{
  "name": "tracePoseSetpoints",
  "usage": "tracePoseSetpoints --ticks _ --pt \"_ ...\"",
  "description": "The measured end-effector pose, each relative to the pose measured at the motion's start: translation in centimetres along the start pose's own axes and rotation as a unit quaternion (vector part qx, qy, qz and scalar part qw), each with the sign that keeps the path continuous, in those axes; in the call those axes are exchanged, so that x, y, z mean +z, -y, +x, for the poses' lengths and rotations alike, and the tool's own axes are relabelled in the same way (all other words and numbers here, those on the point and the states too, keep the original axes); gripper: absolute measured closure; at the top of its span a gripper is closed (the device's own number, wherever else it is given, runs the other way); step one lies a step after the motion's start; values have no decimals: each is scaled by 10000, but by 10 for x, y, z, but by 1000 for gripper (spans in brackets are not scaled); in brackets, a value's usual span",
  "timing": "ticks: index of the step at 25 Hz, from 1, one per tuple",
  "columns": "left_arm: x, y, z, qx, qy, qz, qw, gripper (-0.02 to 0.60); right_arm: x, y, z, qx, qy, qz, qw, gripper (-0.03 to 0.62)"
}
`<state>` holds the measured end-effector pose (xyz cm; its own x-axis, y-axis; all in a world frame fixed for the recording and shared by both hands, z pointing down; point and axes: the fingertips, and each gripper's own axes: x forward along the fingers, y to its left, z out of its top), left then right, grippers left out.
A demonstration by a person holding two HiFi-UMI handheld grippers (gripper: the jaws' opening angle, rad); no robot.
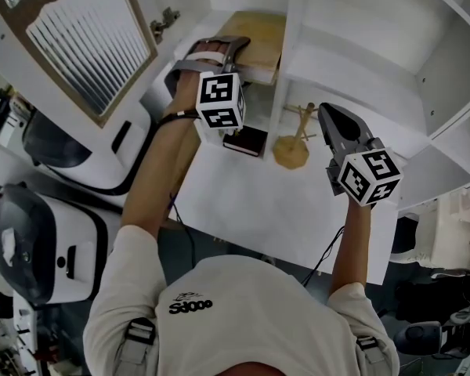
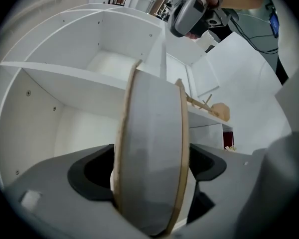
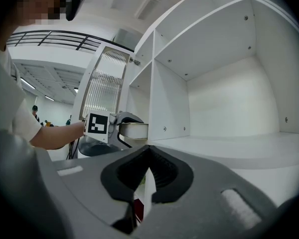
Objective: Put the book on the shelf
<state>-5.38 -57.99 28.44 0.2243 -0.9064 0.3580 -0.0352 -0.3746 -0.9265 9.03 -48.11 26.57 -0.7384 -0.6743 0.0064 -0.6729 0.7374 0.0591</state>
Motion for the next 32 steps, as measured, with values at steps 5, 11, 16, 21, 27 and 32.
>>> tracePoseSetpoints --ticks 5,11,16,21,27,32 --pt "-2 -2 18 -286 -8 68 9996 47 -2 1 -8 -62 -63 -19 10000 592" --pt "-4 -5 35 -530 -28 116 9985 18 -6 3 -20 -159 -180 5 9997 592" --pt "-3 -8 40 -601 10 97 9981 12 -12 7 -33 -316 -303 7 9990 592" --pt "1 -21 23 -690 395 -419 9959 46 -14 4 -50 -432 -353 -29 9984 592" --pt "15 -35 -48 -175 1342 -1671 9766 146 -13 -5 -70 -622 -280 10 9977 592" --pt "17 -5 -111 -170 2115 -2712 9389 272 -4 -32 -78 -720 -234 -184 9970 592"
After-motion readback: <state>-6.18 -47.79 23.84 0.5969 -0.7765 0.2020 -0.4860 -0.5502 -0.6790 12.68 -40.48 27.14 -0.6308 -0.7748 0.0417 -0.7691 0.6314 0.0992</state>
